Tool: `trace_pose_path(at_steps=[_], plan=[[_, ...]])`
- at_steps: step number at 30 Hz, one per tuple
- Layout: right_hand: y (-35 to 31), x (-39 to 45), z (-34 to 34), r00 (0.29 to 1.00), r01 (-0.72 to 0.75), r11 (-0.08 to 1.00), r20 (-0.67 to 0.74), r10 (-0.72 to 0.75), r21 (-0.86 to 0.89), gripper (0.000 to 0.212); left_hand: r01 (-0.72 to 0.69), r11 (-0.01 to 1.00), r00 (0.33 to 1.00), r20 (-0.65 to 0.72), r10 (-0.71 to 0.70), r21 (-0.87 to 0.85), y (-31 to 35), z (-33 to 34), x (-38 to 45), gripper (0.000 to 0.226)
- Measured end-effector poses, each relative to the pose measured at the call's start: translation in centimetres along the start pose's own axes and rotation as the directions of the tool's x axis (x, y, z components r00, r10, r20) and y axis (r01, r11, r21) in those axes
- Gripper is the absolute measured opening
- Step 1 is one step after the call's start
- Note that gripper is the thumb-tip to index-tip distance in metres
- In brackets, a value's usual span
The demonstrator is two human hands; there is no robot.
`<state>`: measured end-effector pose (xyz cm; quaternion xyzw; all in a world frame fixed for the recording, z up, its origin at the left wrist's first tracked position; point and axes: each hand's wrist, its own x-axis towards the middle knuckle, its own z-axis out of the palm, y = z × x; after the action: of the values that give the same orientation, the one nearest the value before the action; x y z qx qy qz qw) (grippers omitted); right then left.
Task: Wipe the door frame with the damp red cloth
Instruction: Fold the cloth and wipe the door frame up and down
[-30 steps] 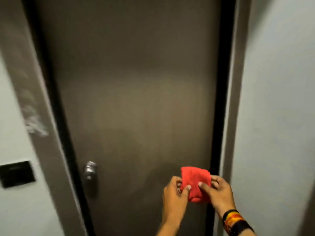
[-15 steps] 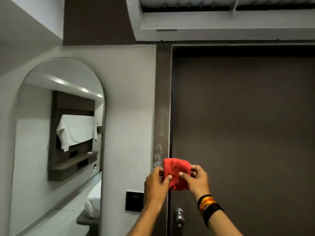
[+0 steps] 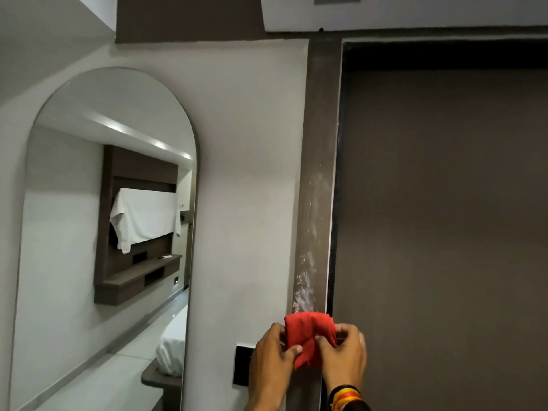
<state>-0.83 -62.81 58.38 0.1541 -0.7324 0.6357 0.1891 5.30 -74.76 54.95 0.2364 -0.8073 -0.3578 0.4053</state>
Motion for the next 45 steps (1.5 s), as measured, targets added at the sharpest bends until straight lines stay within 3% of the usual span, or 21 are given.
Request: trace_pose_path(at_steps=[2, 4, 6, 8, 11, 13, 19, 24, 30, 35, 38, 41, 45], plan=[[1.4, -0.2, 1.0, 0.984, 0.115, 0.981, -0.115, -0.134, -0.158, 0.044, -0.029, 1.0, 1.0, -0.001, 0.029, 0.011, -0.4, 0.2, 0.7, 0.028], [2.9, -0.6, 2.2, 0.924, 0.26, 0.918, -0.2, -0.327, -0.301, 0.043, -0.061, 0.998, 0.998, 0.005, 0.061, 0.02, -1.1, 0.3, 1.3, 0.029], [3.9, -1.3, 3.6, 0.832, 0.448, 0.815, -0.162, -0.53, -0.368, 0.039, -0.109, 0.992, 0.994, -0.001, 0.11, 0.057, -1.9, -0.1, 1.6, 0.033], [4.8, -1.8, 4.7, 0.777, 0.562, 0.728, -0.051, -0.627, -0.392, 0.042, -0.199, 0.971, 0.979, -0.021, 0.204, 0.133, -2.5, -0.7, 1.7, 0.035], [7.0, -1.8, 5.6, 0.756, 0.617, 0.673, 0.072, -0.65, -0.408, 0.048, -0.417, 0.878, 0.861, -0.208, 0.465, 0.237, -2.7, -1.8, 2.7, 0.034], [8.0, -1.4, 5.8, 0.746, 0.633, 0.631, 0.135, -0.652, -0.449, 0.049, -0.479, 0.849, 0.77, -0.356, 0.529, 0.224, -1.6, -2.6, 4.6, 0.043], [9.7, 0.1, 7.7, 0.702, 0.627, 0.553, 0.09, -0.707, -0.549, 0.049, -0.564, 0.711, 0.63, -0.337, 0.699, 0.42, 5.5, -3.4, 13.2, 0.055], [10.9, 1.0, 7.9, 0.621, 0.668, 0.482, 0.068, -0.781, -0.567, 0.062, -0.507, 0.683, 0.591, -0.365, 0.72, 0.526, 6.6, -3.1, 17.0, 0.055], [8.2, 0.3, 9.2, 0.694, 0.639, 0.598, 0.029, -0.719, -0.484, 0.068, -0.536, 0.654, 0.558, -0.357, 0.749, 0.534, 6.2, -3.0, 17.4, 0.054], [-3.4, 6.0, 8.4, 0.693, 0.668, 0.617, 0.045, -0.719, -0.416, 0.068, -0.506, 0.661, 0.556, -0.377, 0.741, 0.554, 6.4, -3.4, 17.0, 0.053], [-8.5, 9.3, 7.6, 0.655, 0.687, 0.583, 0.021, -0.756, -0.434, 0.067, -0.484, 0.64, 0.558, -0.353, 0.751, 0.597, 6.6, -3.5, 16.7, 0.057], [-7.2, 9.4, 7.6, 0.644, 0.687, 0.573, 0.009, -0.765, -0.448, 0.068, -0.485, 0.642, 0.556, -0.357, 0.751, 0.593, 6.6, -3.5, 16.9, 0.057], [0.9, 4.2, 8.8, 0.731, 0.605, 0.629, 0.028, -0.682, -0.488, 0.071, -0.476, 0.648, 0.56, -0.362, 0.745, 0.595, 6.5, -3.4, 17.0, 0.054]])
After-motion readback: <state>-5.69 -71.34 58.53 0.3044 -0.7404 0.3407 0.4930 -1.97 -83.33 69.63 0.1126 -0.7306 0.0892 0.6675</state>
